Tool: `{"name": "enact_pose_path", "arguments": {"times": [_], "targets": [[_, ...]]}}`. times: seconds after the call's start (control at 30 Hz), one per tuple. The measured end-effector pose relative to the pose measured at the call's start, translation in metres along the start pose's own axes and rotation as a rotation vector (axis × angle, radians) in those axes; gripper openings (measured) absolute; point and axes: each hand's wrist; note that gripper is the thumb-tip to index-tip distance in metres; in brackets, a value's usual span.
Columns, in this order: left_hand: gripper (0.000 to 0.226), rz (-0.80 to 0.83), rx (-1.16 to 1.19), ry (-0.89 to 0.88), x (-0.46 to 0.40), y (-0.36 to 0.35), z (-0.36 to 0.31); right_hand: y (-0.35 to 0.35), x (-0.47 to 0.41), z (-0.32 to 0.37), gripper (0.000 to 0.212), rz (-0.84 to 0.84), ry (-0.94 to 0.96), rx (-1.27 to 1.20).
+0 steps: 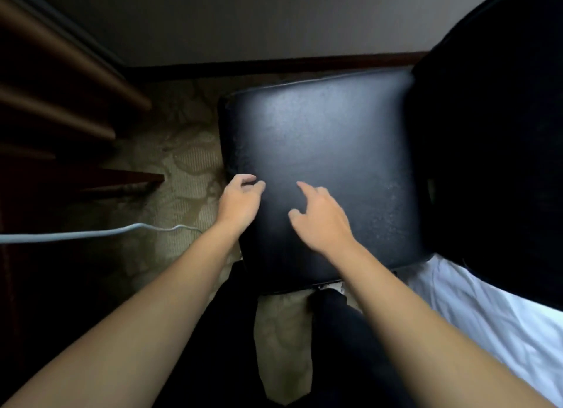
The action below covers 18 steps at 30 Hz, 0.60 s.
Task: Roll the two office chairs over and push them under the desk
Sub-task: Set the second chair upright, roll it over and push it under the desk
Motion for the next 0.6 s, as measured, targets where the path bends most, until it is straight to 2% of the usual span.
{"name": "enact_pose_path", "arguments": {"times": [0.07, 0.27, 0.4, 0.5, 0.6], "targets": [[0.012, 0.031, 0.021, -0.037, 0.030, 0.004, -0.023, 0.029, 0.017, 0.003, 0.061, -0.004, 0.011, 0.008], [0.020, -0.072, 0.087, -0.198, 0.123, -0.005, -0.096, 0.126, 0.074, 0.027, 0.060, -0.012, 0.239, 0.033], [0.025, -0.040, 0.099, -0.302, 0.203, -0.040, -0.145, 0.213, 0.135, 0.042, 0.055, -0.160, 0.430, 0.058], [0.008, 0.004, 0.047, -0.370, 0.256, -0.069, -0.183, 0.293, 0.179, 0.037, 0.050, -0.323, 0.540, 0.107], [0.006, 0.014, -0.009, -0.455, 0.294, -0.082, -0.222, 0.362, 0.205, 0.021, 0.047, -0.488, 0.572, 0.172]]}}
Point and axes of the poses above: each hand's wrist, its own x-axis away from the middle knuckle, its own y-axis out of the back of the hand, z = x × y, and after that the axes turned 3 degrees about z, right-handed
